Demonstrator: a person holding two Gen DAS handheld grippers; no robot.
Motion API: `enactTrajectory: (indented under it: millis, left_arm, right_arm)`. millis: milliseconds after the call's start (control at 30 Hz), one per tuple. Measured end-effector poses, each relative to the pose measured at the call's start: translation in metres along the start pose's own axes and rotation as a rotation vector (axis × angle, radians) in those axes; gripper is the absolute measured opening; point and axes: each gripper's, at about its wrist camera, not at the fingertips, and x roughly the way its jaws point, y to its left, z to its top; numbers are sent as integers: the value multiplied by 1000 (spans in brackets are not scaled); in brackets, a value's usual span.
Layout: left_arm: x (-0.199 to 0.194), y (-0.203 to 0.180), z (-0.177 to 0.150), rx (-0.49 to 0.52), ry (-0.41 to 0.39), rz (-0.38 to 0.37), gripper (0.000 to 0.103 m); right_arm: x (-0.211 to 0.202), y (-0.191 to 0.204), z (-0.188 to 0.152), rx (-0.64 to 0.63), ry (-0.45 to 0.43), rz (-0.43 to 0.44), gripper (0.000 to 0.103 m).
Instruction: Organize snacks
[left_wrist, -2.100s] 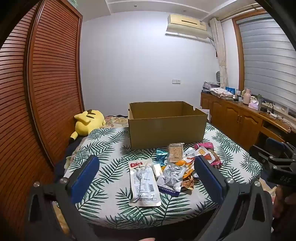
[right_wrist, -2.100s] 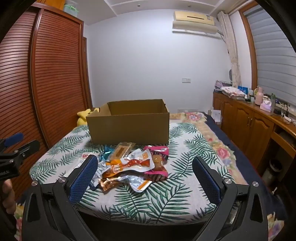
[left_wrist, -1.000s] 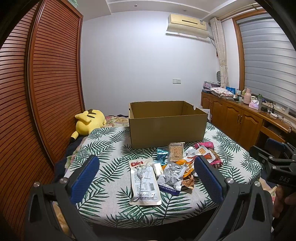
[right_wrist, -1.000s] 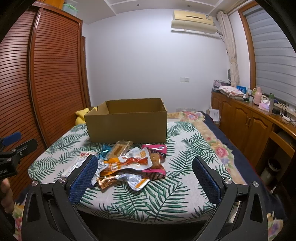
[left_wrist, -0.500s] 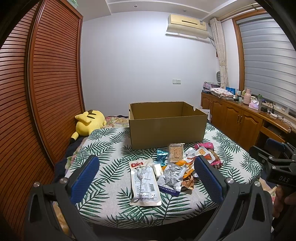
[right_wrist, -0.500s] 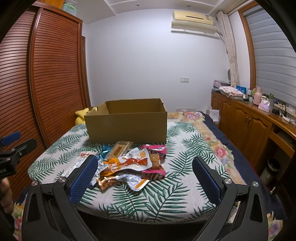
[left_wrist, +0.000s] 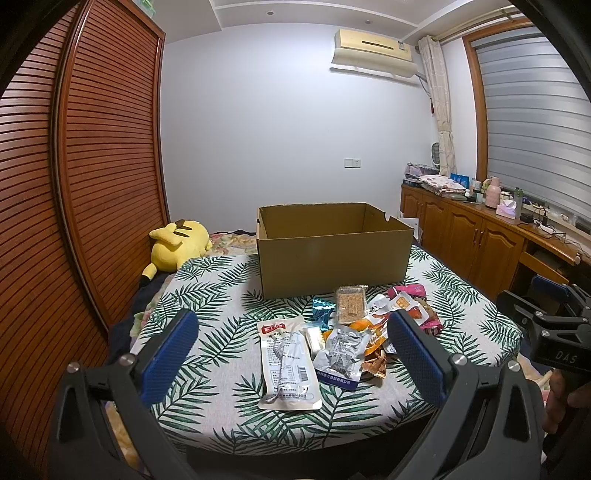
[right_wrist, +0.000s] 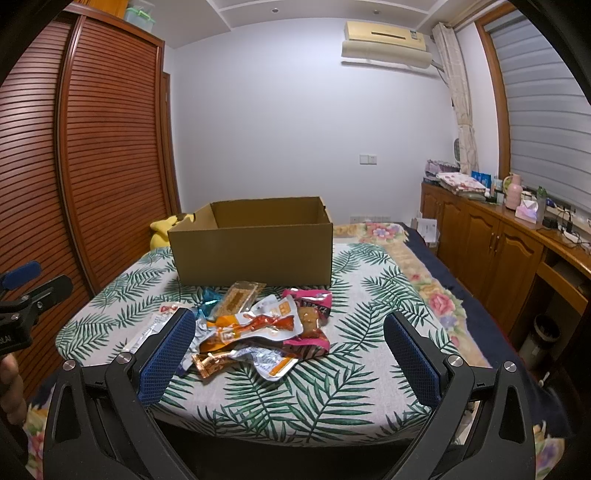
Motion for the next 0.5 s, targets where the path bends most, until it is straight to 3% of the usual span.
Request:
enactTrajectory:
  millis: [500]
  left_arm:
    - [-2, -2, 1, 2, -1, -1, 103]
  right_arm:
    - [-1, 1, 0, -1, -2, -3, 103]
